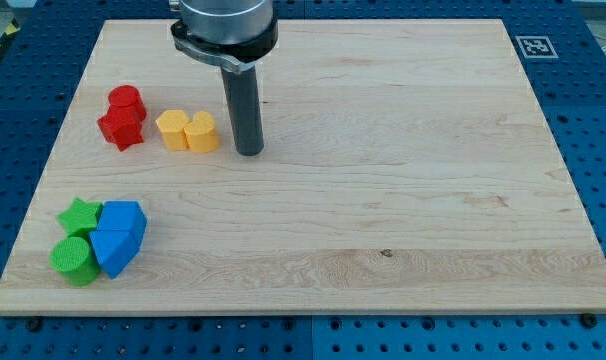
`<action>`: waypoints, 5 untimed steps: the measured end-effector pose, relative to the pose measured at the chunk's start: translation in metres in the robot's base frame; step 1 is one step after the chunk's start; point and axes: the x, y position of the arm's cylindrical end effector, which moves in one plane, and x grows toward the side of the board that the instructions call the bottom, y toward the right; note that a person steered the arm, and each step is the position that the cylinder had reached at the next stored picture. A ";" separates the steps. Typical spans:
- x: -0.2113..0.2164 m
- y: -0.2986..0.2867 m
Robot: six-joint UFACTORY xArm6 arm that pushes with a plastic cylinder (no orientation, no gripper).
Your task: Move the yellow heart along to yellow hexagon towards center left
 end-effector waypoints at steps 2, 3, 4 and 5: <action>-0.018 -0.019; -0.021 -0.032; -0.027 -0.051; -0.027 -0.062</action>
